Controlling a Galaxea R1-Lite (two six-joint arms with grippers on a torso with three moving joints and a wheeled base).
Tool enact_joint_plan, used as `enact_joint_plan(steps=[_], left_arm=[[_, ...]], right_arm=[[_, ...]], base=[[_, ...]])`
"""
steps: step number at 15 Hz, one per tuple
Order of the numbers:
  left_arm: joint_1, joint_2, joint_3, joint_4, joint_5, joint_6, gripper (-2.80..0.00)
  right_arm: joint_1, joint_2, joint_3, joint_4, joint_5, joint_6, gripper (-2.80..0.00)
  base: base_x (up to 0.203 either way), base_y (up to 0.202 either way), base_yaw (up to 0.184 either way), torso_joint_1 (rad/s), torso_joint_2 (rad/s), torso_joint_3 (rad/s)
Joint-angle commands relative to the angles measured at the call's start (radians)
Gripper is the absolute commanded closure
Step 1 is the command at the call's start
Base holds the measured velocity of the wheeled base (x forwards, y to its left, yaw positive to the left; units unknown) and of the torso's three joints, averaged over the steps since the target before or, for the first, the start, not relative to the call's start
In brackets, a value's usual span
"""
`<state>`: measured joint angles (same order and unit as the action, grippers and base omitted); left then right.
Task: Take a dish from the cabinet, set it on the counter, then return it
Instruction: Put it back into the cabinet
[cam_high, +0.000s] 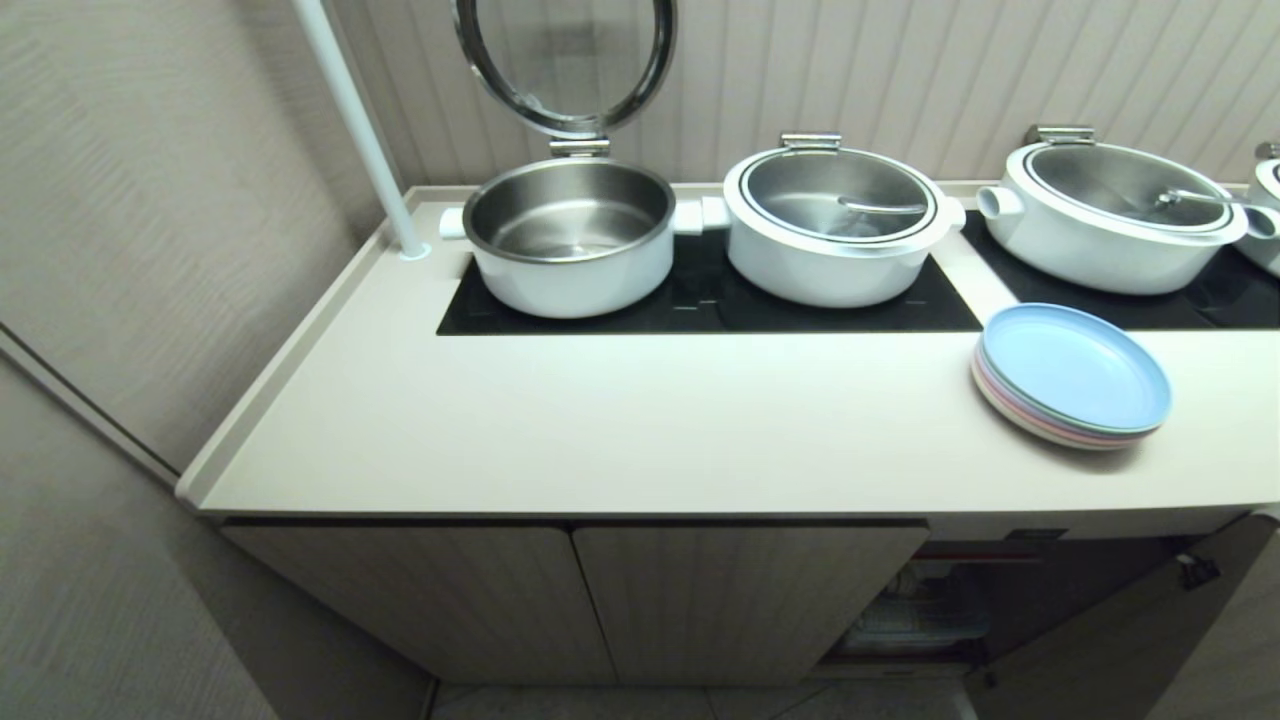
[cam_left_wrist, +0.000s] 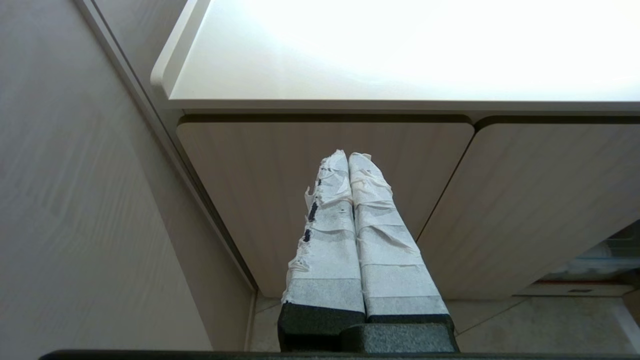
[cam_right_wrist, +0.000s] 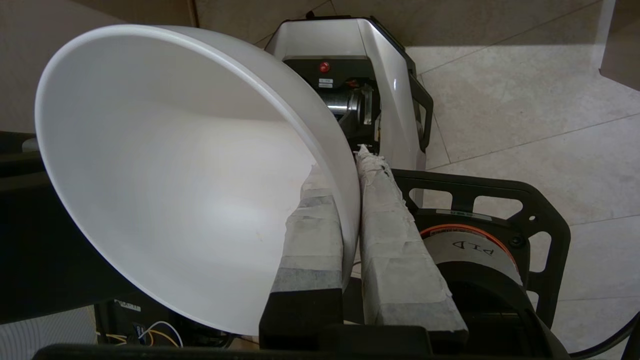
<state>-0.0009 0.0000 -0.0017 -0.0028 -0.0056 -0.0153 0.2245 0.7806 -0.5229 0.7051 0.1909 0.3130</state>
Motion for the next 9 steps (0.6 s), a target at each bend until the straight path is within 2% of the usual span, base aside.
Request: enact_joint_plan(steps=[1, 9], left_arm=[[0.0, 0.0, 0.0, 0.0, -0.001, 0.0, 0.0], [0.001, 0.0, 0.0, 0.0, -0.001, 0.0, 0.0]], right_arm=[[0.003, 0.005, 0.001, 0.004, 0.002, 0.001, 0.0], [0.009, 0.0, 0.011, 0.008, 0.004, 0.009, 0.0]], base=[[0.0, 0.0, 0.0, 0.0, 0.0, 0.0], [0.0, 0.0, 0.0, 0.0, 0.0, 0.0]])
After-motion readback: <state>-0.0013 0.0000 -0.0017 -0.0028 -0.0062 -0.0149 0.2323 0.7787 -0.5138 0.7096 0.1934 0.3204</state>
